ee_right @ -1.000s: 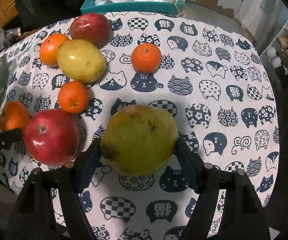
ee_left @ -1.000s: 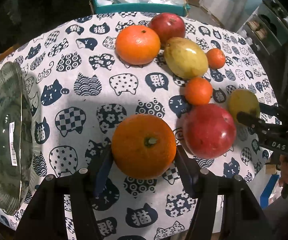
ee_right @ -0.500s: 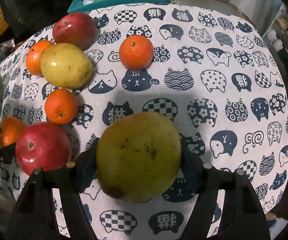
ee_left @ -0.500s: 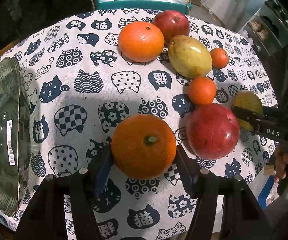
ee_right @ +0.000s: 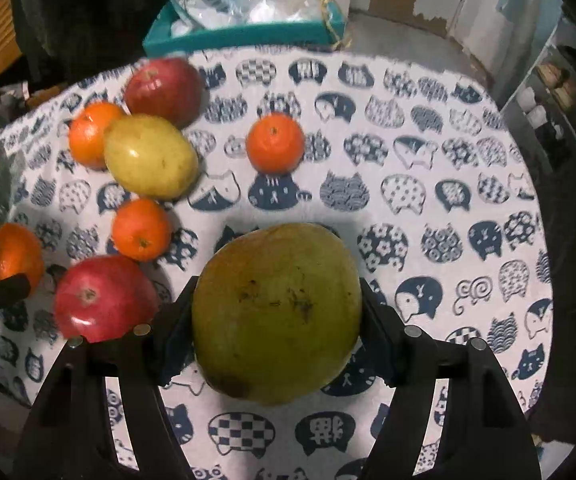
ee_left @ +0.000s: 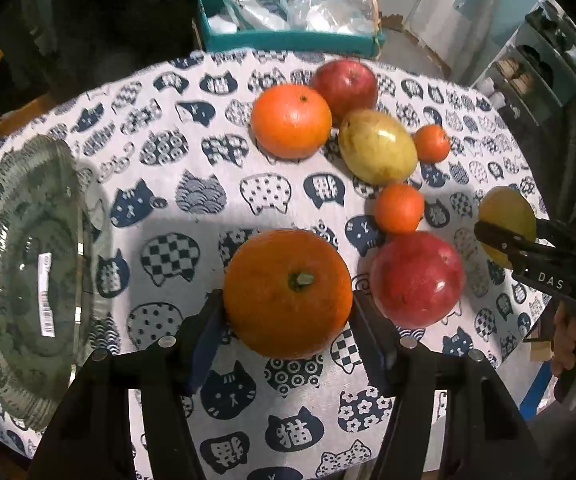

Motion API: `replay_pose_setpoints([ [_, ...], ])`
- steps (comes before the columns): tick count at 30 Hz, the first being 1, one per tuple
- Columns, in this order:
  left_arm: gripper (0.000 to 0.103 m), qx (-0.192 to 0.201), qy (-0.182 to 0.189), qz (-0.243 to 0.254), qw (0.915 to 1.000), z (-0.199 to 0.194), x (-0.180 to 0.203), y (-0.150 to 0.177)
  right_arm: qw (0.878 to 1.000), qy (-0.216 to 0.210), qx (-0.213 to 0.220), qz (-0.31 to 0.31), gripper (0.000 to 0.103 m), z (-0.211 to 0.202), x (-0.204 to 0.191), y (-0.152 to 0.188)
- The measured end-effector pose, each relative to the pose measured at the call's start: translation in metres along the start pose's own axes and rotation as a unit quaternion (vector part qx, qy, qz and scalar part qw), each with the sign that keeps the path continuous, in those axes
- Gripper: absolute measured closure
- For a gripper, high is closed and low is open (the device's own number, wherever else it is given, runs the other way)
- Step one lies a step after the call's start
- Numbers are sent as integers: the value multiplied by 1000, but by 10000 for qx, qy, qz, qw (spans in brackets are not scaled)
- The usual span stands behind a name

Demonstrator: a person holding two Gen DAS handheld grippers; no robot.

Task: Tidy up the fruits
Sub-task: 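Grasp and lift the large orange with left tool while right tool grasps the green pear, then carry the orange in left tool over the glass bowl while right tool carries the pear there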

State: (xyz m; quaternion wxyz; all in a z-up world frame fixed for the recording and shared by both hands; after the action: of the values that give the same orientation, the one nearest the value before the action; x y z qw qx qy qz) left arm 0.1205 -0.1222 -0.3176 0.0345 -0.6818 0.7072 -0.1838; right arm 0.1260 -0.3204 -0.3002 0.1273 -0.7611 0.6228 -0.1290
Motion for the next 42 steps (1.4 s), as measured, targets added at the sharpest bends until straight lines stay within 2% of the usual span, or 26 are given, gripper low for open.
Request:
replay_pose_setpoints([
  [7,40,345,-6,45,9994,-30,1,-7,9987,-6,506,-12,31,-36,1,-16],
  [20,40,990,-132,-28,9950,-92,-13,-14,9902,38,1379,-200,31,-109,-22,-37],
  [30,40,1486,-182,-182,9886,-141,-32,-19,9825,-14,1842,-282,31,-152,-38,-49],
  [35,40,1773,-325,-190,9834,-163,-45,-22,9777,-161,2056,-389,31,-170,-55,-59],
  [42,40,1936,-417,-366,9795,-179,-68,-23,9728,-331,2220,-576,31,-185,-82,-70],
])
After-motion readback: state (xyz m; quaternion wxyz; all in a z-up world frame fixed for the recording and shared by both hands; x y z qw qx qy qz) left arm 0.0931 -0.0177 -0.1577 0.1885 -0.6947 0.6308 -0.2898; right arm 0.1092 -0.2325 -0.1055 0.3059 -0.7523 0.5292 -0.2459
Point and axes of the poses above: each gripper's, at about its wrist camera, not at the fingertips, and z roughly the way its jaws point, x to its right, y to its underside, the point moved 7 cm from there along z, roughly the way its jaws point, and after that the axes turned 6 degrees about -z, right-handed, at the moved point
